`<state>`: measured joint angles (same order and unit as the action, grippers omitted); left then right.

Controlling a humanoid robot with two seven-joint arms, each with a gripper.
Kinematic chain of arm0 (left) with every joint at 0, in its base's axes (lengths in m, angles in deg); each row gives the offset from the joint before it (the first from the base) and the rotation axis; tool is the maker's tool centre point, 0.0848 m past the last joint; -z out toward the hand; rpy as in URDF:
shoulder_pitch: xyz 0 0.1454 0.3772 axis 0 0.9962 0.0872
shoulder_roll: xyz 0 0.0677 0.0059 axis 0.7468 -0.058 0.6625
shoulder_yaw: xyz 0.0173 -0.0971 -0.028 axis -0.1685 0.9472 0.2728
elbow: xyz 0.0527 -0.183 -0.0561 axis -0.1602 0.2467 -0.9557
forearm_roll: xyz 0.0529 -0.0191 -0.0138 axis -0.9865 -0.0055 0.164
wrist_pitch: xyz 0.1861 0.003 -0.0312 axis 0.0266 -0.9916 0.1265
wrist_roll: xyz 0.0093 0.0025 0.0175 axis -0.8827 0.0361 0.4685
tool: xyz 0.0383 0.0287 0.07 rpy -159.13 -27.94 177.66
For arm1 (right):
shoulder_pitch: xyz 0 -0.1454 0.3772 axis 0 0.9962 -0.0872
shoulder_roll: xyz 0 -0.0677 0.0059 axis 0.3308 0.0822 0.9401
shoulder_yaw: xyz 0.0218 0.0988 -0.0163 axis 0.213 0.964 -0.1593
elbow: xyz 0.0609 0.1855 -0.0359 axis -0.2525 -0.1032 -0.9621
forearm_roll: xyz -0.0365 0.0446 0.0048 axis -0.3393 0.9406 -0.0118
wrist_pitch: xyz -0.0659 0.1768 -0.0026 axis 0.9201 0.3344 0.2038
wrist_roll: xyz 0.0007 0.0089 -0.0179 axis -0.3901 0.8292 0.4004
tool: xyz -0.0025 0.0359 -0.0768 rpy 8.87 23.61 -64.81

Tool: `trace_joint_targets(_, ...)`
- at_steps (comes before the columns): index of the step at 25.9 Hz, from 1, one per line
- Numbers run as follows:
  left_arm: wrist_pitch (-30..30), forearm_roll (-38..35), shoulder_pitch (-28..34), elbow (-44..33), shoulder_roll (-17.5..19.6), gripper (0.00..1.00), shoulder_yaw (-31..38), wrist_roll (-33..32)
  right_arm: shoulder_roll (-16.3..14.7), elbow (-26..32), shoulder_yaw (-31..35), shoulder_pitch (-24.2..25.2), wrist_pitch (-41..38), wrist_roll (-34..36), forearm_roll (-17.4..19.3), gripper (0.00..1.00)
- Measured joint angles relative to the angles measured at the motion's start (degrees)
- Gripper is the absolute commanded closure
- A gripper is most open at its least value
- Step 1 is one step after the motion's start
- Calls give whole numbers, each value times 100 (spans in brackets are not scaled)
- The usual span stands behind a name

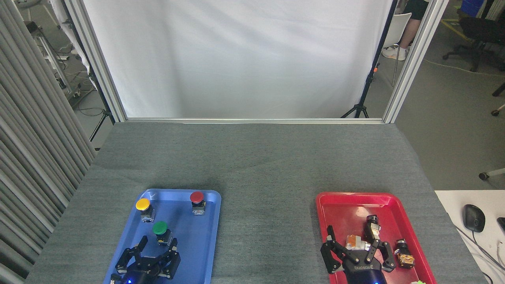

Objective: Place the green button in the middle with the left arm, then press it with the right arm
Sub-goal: 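Close the left hand around the green button, then lift the green button and carry it off the tray toward the table middle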

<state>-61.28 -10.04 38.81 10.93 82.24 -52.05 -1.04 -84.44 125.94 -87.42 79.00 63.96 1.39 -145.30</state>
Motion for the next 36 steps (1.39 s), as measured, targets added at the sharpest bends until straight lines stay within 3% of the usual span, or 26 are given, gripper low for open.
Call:
trace_joint_targets(11, 6, 1, -263, 390, -6, 23, -8, 43, 86, 71, -192, -50, -4, -3, -26, 0)
trace_joint_targets(16, 6, 0, -381, 515, -4, 31, -8, 45, 115, 73, -200, -57, 19, -10, -28, 0)
trace_joint_targets(23, 31, -5, -474, 638, 29, 71, -16, 25, 140, 72, -200, -62, 54, -15, -32, 0)
trace_joint_targets(29, 111, -7, -475, 656, 65, 96, -166, 83, 148, 67, -202, -100, 58, -18, -40, 0)
trace_joint_targets(36, 870, -31, -479, 354, 129, 100, -273, 419, 133, 66, -207, -113, 59, -19, -45, 0)
